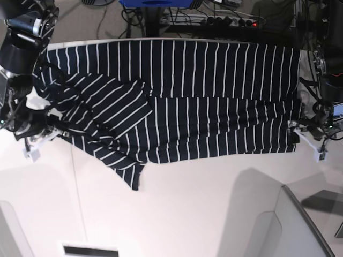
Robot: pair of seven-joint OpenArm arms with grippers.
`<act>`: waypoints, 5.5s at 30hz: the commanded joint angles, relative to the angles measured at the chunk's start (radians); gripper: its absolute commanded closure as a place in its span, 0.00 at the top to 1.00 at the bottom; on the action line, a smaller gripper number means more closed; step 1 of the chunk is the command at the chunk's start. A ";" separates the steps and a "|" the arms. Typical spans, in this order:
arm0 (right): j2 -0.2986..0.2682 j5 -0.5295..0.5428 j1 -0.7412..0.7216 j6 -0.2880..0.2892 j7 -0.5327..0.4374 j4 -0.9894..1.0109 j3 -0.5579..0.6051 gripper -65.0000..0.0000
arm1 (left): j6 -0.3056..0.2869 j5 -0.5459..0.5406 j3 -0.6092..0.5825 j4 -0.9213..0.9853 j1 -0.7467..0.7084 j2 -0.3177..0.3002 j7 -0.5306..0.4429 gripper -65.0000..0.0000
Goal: Layout the t-shirt on the table in an organized manner, then fold the t-shirt properly
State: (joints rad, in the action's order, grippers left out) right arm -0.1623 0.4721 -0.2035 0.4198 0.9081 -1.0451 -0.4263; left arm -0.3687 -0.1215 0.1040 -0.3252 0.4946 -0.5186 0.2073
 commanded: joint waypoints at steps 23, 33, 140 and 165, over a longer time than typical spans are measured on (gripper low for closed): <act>-0.015 0.018 -0.021 0.008 -0.013 -0.017 -0.001 0.00 | 0.003 -0.008 0.121 -0.104 -0.024 0.025 0.005 0.85; -0.013 0.018 -0.024 0.008 -0.013 -0.017 -0.001 0.00 | -0.120 -0.007 0.191 -0.163 -0.024 0.010 0.060 0.85; -0.050 0.018 0.000 0.138 -0.067 -0.203 -0.009 0.00 | -0.046 -0.008 0.254 -0.730 -0.294 0.093 0.036 0.00; 0.014 0.015 0.140 0.132 0.078 -0.367 -0.133 0.64 | -0.046 0.003 0.316 -0.891 -0.581 0.163 0.125 0.26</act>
State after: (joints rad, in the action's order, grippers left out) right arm -0.1345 0.4736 -0.0437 0.5468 0.9970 -1.3952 -0.5568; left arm -0.4187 -0.1116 0.4107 -1.1961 -0.0925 -0.3332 0.3496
